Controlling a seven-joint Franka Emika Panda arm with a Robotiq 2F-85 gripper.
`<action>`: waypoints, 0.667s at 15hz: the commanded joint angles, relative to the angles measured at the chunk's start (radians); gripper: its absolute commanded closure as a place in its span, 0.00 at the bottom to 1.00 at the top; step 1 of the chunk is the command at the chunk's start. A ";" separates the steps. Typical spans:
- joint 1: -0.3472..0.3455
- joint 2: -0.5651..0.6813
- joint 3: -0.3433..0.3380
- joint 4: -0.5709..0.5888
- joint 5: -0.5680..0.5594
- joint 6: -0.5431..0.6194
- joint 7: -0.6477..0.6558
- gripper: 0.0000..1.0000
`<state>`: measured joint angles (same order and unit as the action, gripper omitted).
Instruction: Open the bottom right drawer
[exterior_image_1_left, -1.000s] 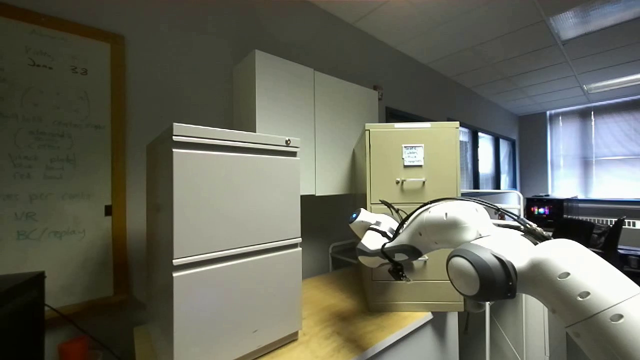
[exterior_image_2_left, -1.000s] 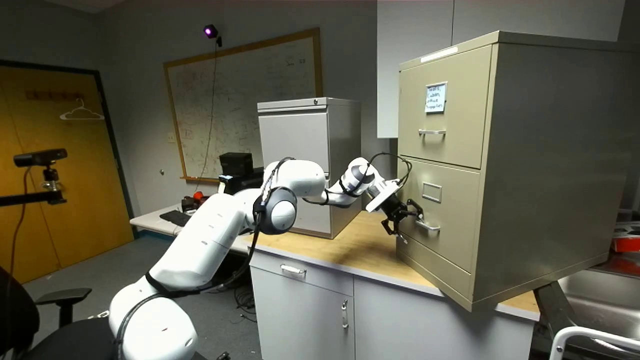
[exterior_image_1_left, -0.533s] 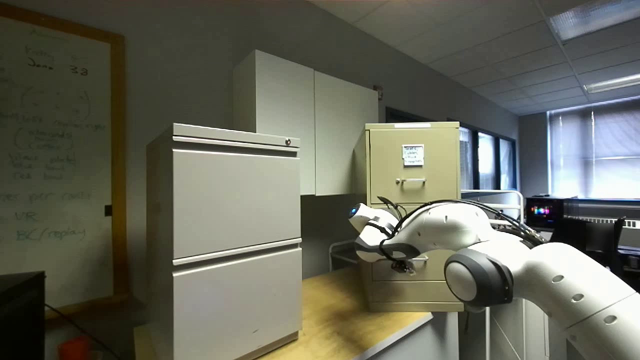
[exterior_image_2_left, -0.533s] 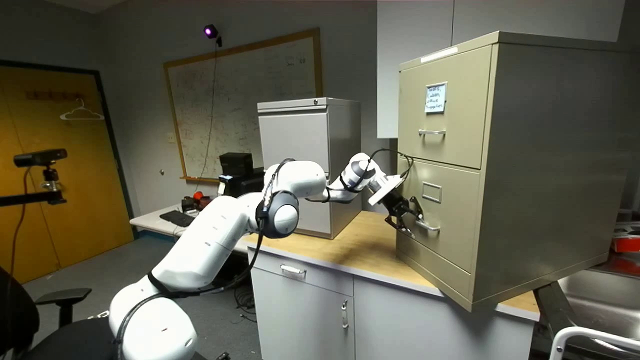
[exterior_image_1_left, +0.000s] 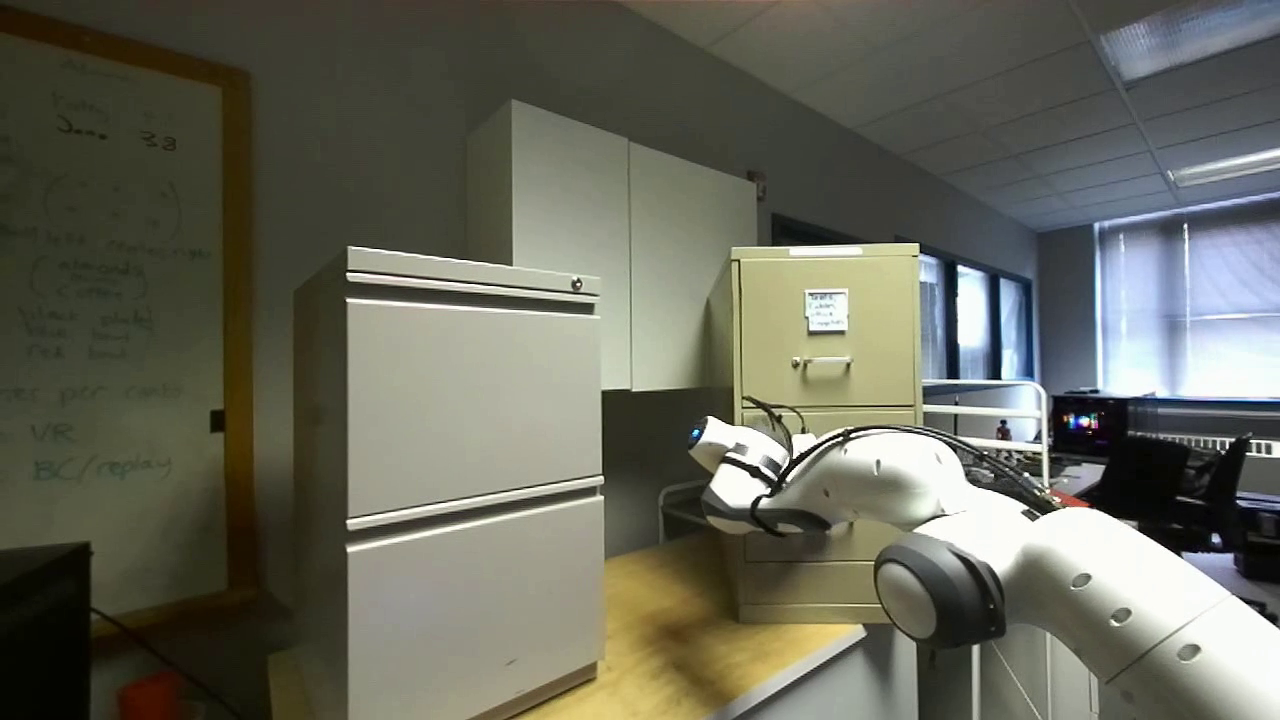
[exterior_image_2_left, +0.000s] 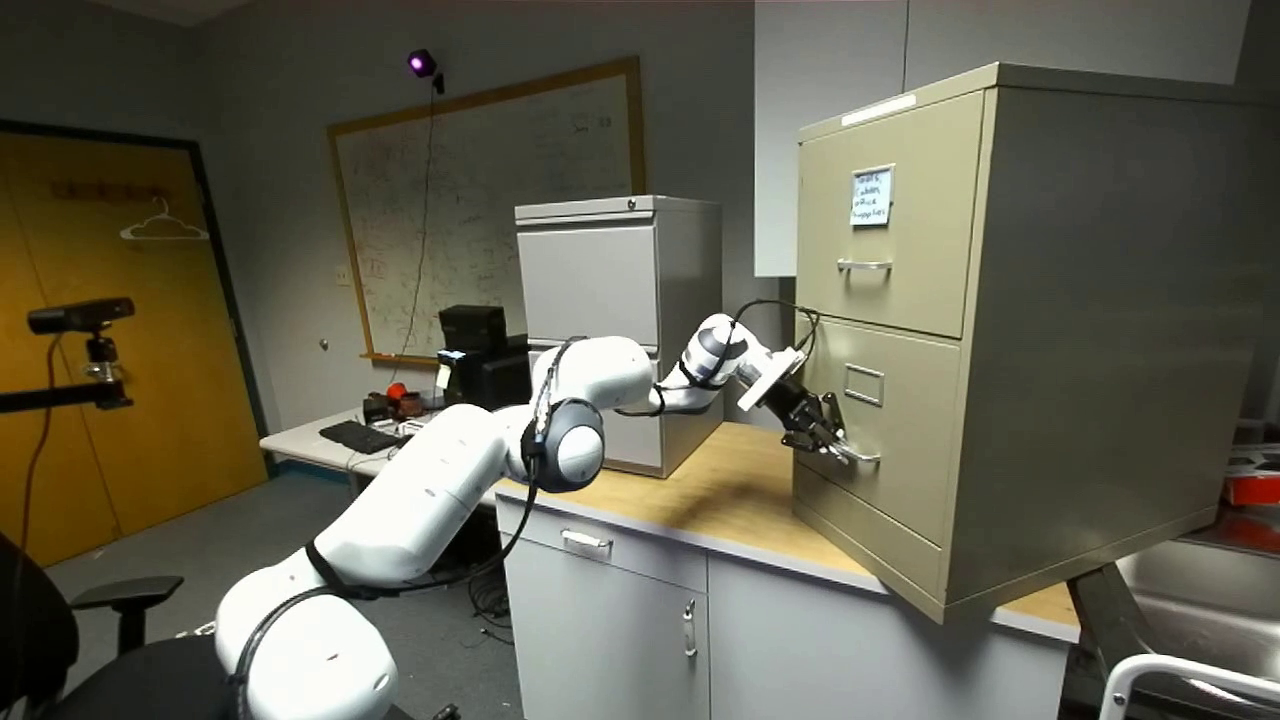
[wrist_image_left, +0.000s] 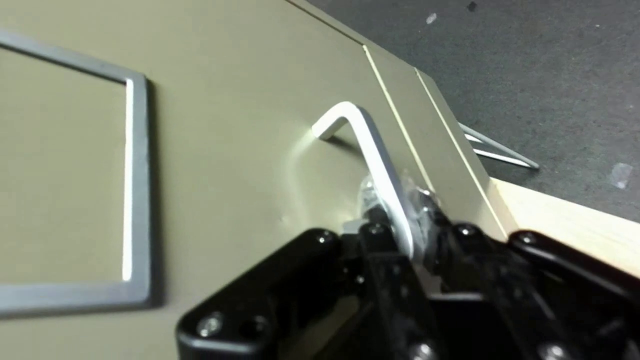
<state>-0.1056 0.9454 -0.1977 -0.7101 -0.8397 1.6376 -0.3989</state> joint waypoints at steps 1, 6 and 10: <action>0.010 0.144 -0.057 0.073 -0.027 -0.104 0.048 0.96; 0.014 0.197 -0.068 0.105 -0.070 -0.152 0.037 0.96; 0.027 0.185 -0.070 0.057 -0.090 -0.147 0.055 0.96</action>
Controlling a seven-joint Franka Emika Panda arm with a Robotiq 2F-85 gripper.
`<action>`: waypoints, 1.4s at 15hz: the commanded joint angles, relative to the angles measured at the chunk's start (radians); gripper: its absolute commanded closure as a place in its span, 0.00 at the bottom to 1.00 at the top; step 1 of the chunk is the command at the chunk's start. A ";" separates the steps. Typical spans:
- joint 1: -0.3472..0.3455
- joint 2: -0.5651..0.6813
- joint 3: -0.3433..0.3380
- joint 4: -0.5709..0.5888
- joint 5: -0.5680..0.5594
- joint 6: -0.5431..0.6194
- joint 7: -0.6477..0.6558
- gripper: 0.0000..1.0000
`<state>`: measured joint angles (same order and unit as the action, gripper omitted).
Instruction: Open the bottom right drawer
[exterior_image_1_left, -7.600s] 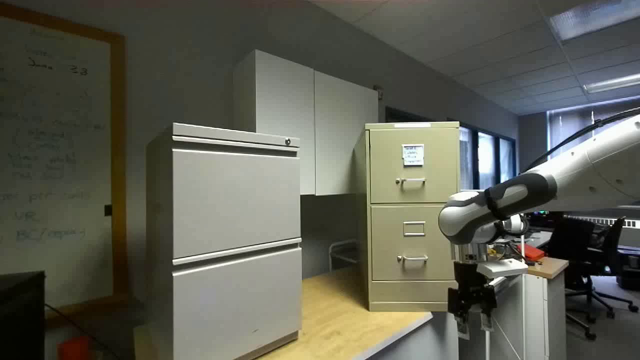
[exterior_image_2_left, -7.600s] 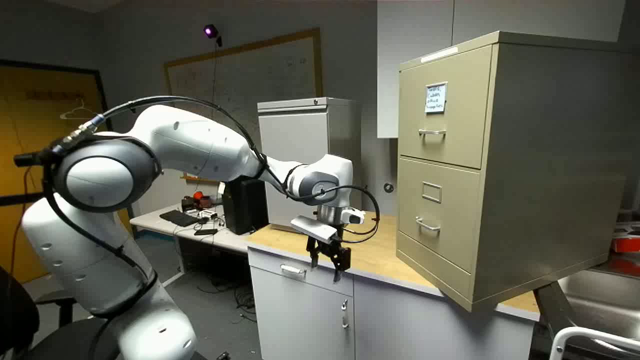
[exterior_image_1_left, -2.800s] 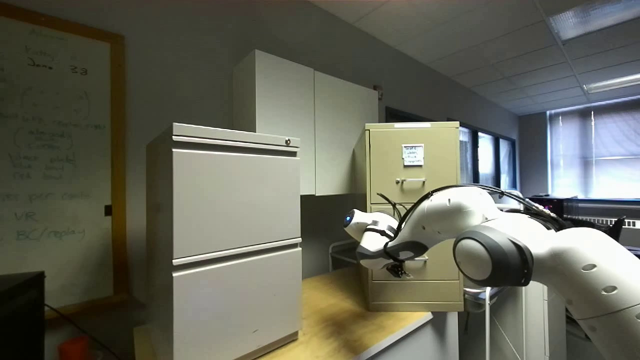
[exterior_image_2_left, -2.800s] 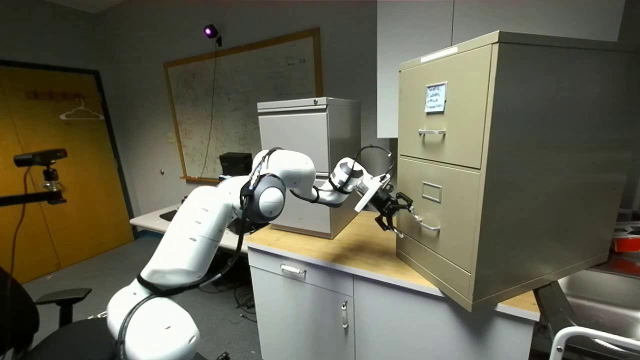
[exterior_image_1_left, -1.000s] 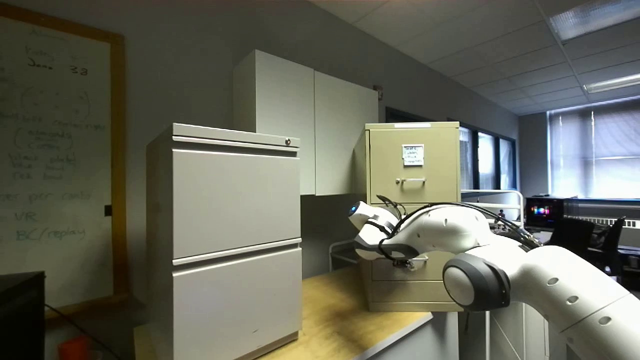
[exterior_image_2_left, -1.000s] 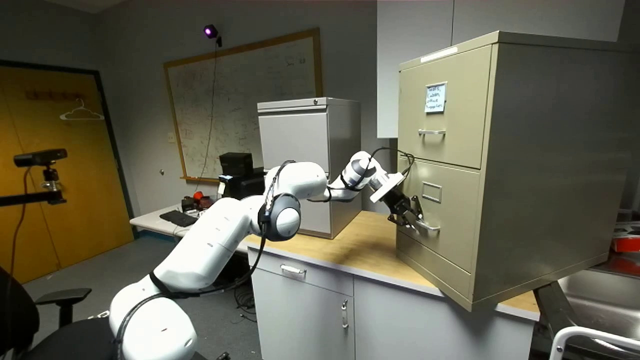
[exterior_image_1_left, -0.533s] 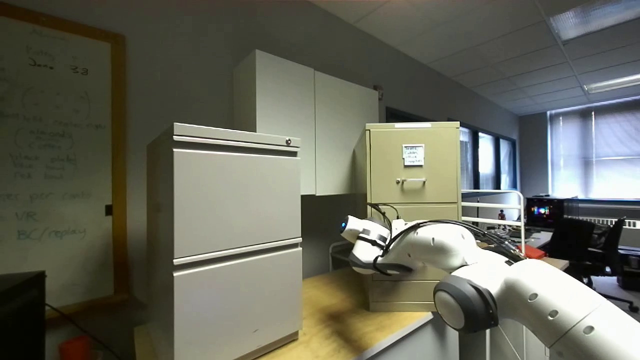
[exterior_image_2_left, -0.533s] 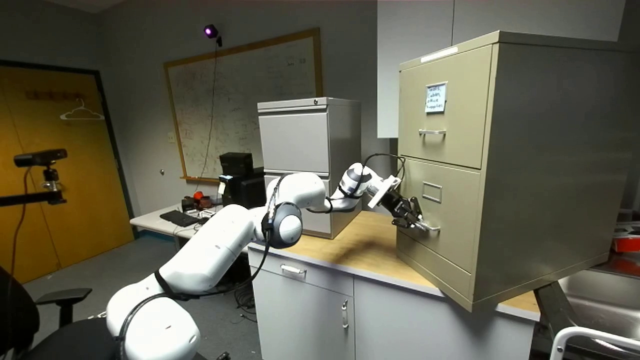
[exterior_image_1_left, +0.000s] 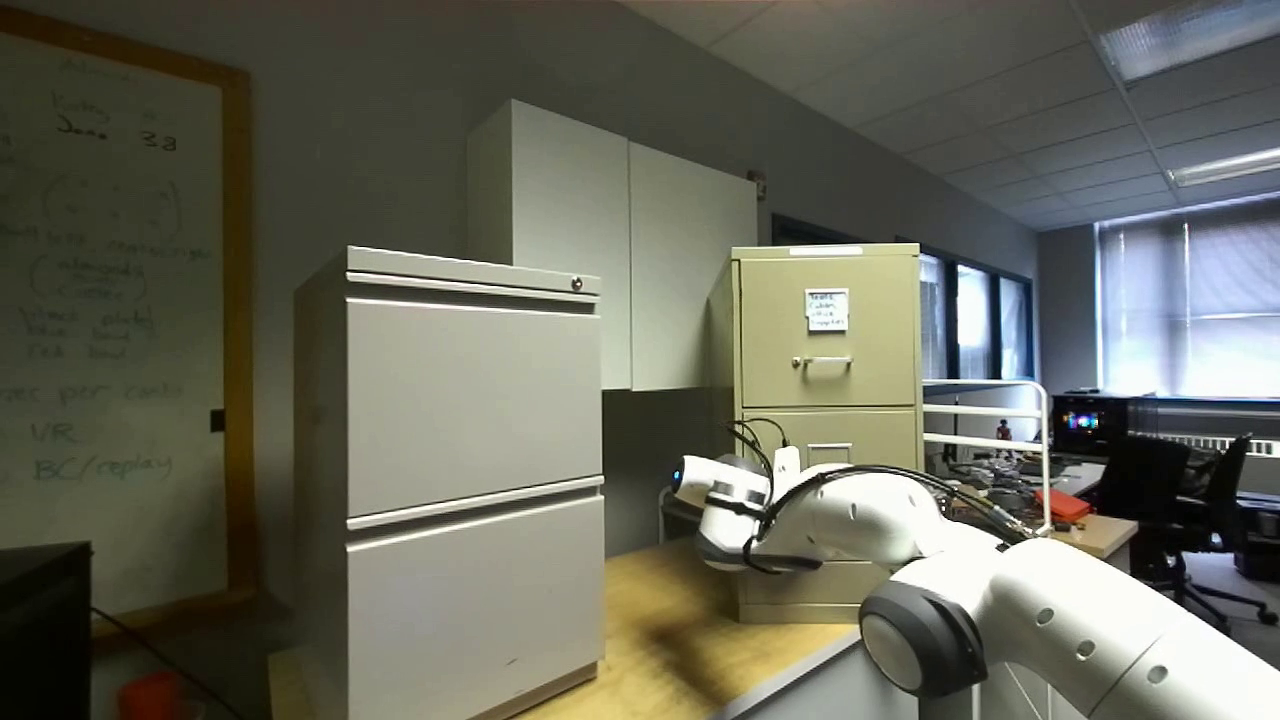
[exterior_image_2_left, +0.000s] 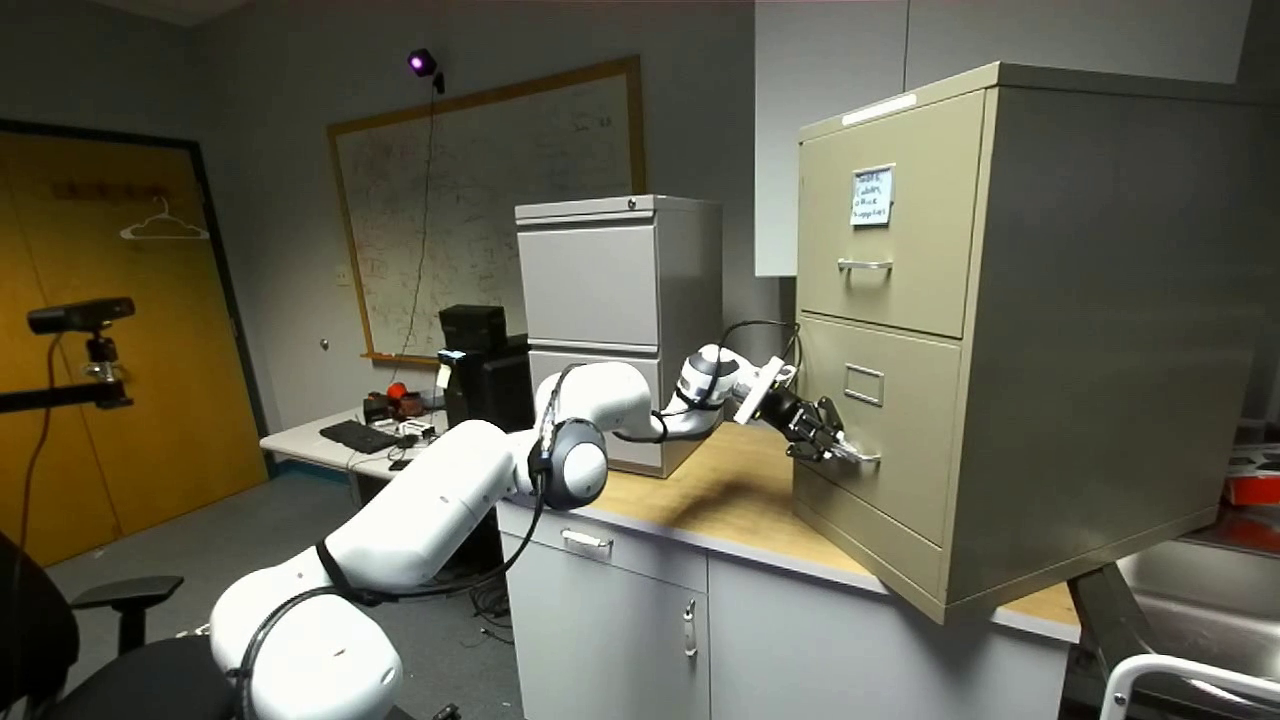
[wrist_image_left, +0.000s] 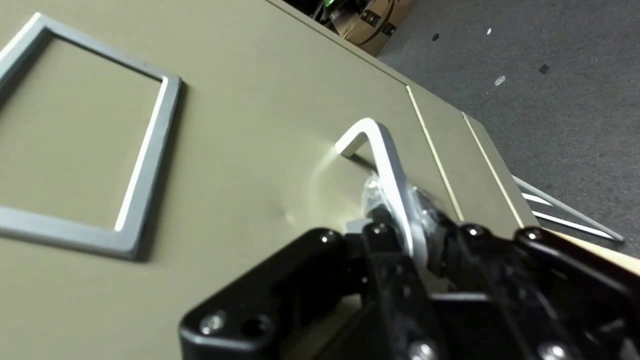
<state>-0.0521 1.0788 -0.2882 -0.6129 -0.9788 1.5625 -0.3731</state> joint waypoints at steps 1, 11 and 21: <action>-0.022 0.047 0.021 -0.050 0.045 -0.072 0.028 0.96; 0.035 -0.112 0.045 -0.237 0.016 -0.018 -0.013 0.96; 0.017 -0.331 0.083 -0.543 -0.004 0.118 -0.070 0.96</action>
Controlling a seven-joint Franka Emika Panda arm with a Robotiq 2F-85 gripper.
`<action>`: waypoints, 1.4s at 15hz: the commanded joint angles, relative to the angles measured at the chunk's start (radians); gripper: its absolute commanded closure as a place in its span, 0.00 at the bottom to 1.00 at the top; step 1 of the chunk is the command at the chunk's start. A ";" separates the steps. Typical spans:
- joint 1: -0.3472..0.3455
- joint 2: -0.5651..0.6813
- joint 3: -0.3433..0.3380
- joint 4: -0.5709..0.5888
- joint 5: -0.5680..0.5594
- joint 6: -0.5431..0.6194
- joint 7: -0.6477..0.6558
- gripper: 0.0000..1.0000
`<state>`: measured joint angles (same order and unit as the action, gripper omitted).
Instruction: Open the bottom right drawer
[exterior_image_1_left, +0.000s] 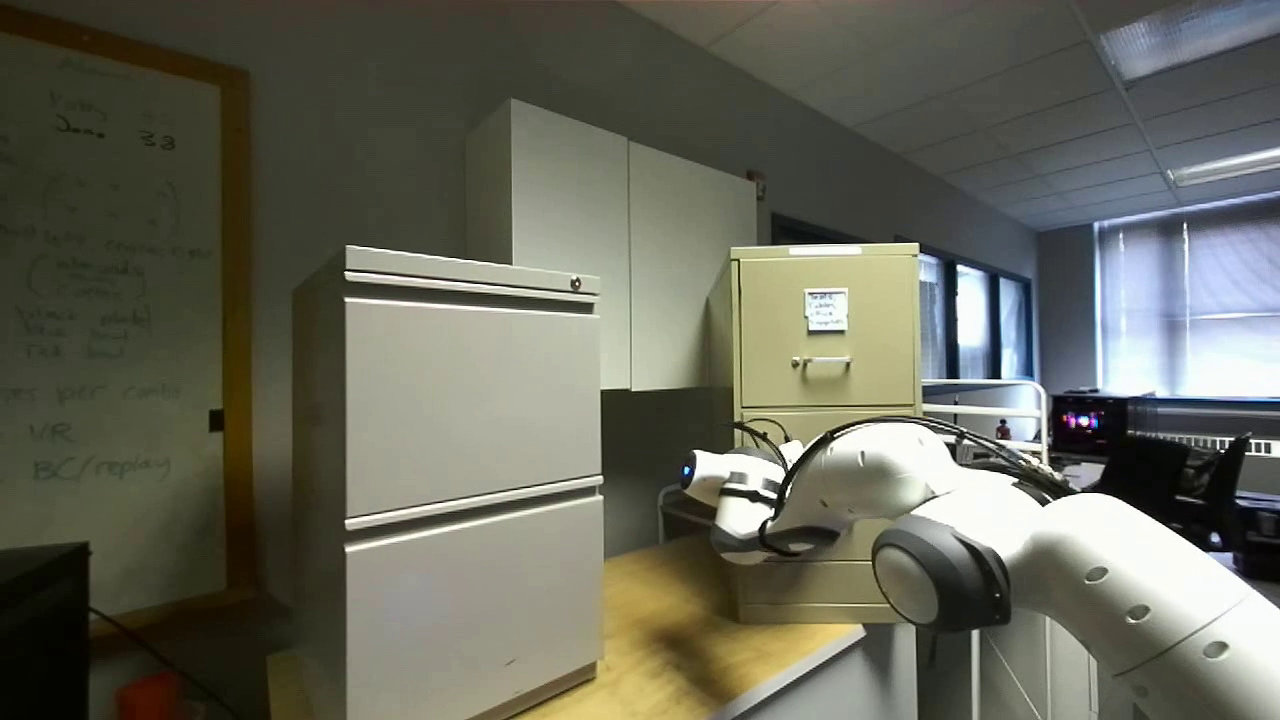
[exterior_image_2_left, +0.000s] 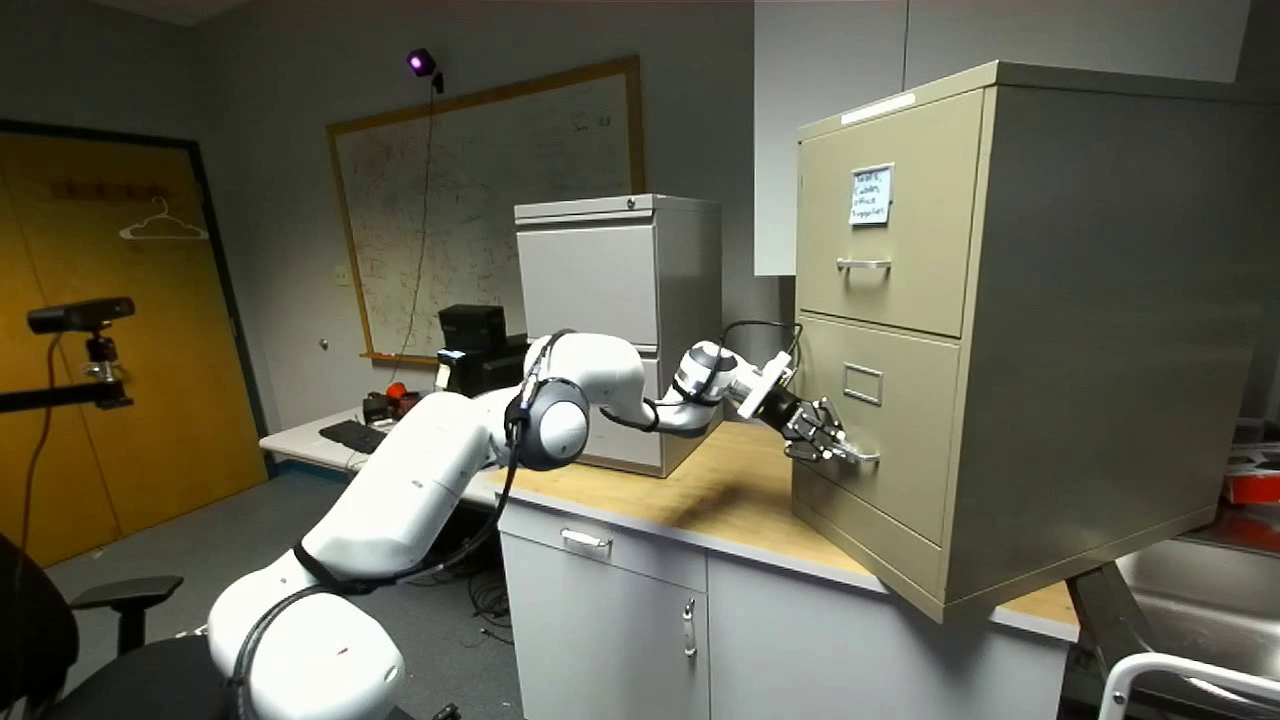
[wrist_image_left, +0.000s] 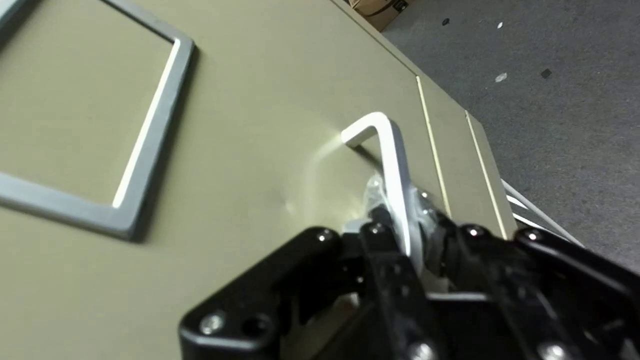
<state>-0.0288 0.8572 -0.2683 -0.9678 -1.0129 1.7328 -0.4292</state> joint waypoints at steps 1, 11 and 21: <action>-0.009 -0.127 0.067 -0.213 0.028 -0.041 -0.024 0.96; 0.024 -0.234 0.070 -0.407 -0.066 -0.074 0.066 0.96; 0.023 -0.424 0.138 -0.668 -0.081 -0.122 0.171 0.96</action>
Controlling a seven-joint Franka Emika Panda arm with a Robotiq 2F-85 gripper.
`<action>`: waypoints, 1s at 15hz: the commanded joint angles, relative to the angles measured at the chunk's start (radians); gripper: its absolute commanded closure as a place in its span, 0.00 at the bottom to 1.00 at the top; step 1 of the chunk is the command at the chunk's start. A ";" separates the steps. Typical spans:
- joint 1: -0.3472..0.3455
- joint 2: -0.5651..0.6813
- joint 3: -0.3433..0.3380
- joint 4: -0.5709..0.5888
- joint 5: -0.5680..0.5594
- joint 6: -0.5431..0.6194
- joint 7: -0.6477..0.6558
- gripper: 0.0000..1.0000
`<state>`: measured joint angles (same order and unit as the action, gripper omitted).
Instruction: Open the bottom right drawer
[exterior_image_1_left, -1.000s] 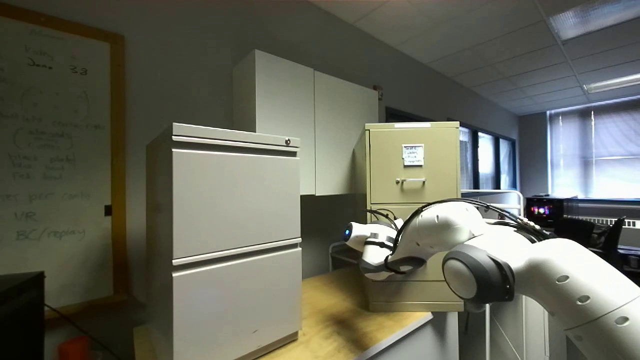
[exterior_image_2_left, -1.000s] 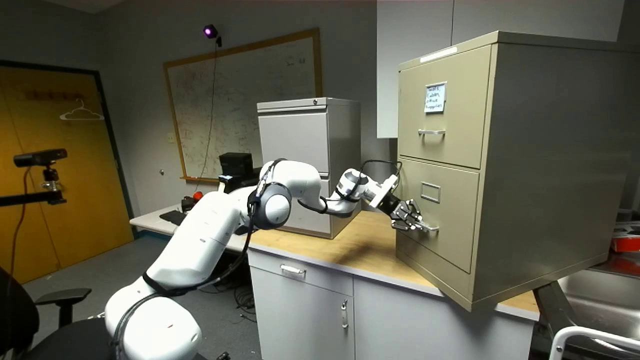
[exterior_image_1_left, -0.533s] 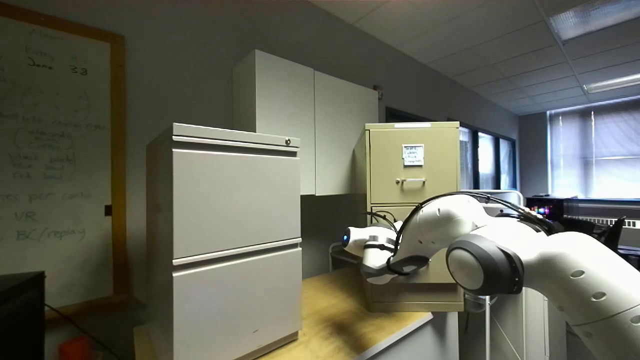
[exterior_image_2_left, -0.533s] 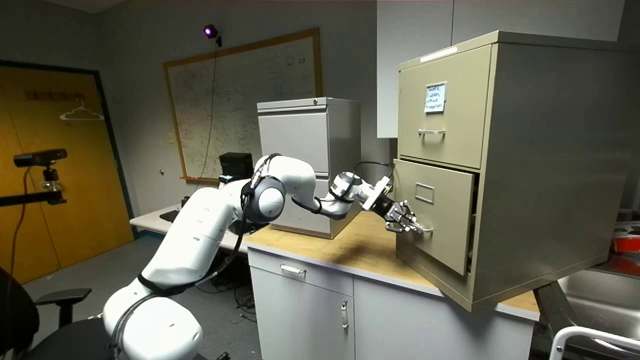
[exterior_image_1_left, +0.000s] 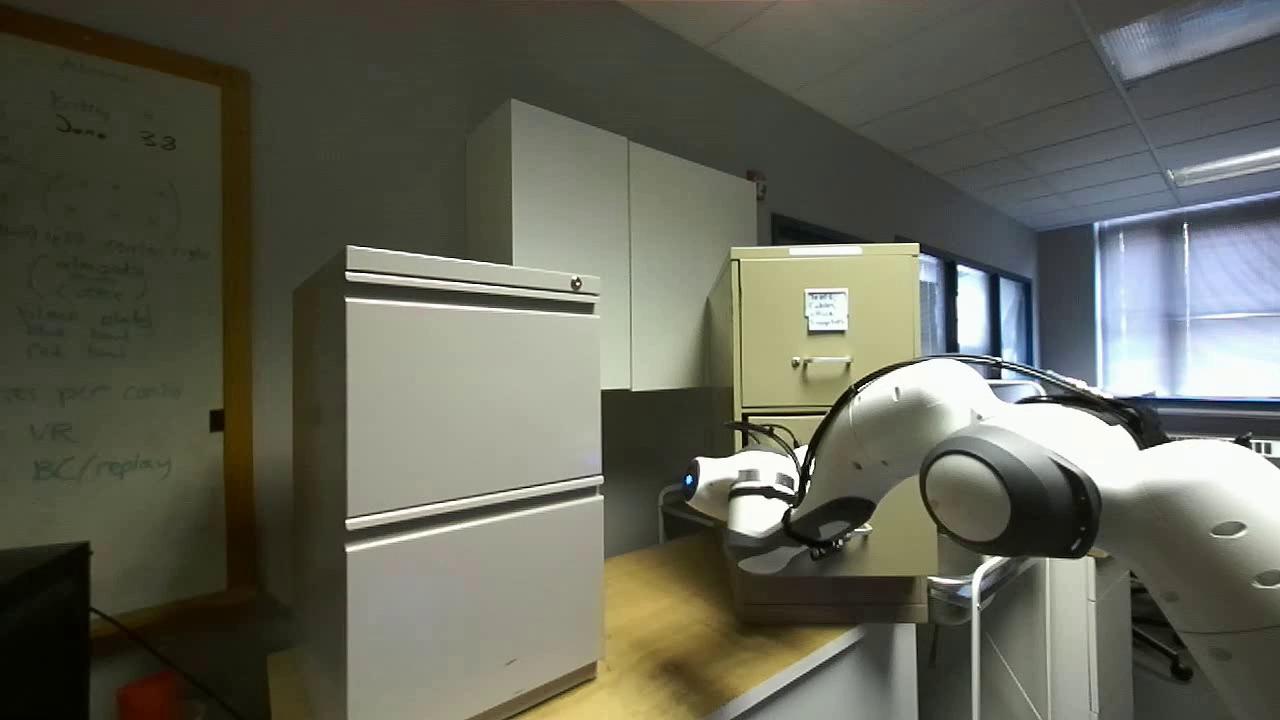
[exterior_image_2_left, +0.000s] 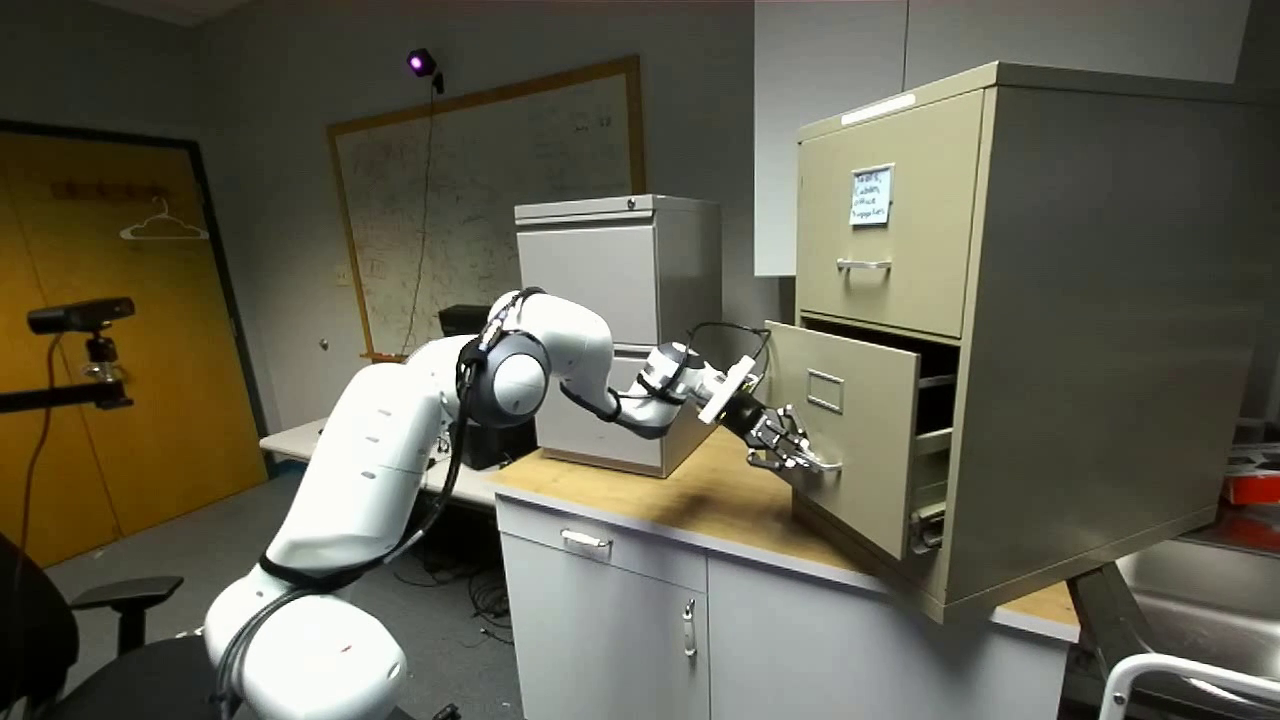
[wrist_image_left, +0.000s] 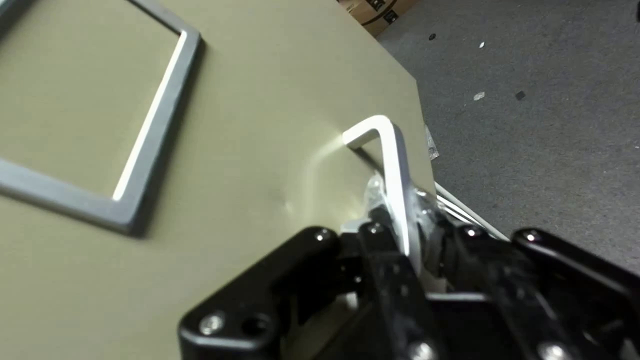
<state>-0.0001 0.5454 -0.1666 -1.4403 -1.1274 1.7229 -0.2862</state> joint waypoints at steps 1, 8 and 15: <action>-0.007 -0.133 0.043 -0.225 0.032 -0.113 0.038 0.96; -0.005 -0.294 0.092 -0.447 0.032 -0.123 0.107 0.96; 0.005 -0.460 0.140 -0.666 0.049 -0.140 0.177 0.96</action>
<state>0.0209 0.1854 -0.0378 -1.9359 -1.1520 1.6663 -0.1193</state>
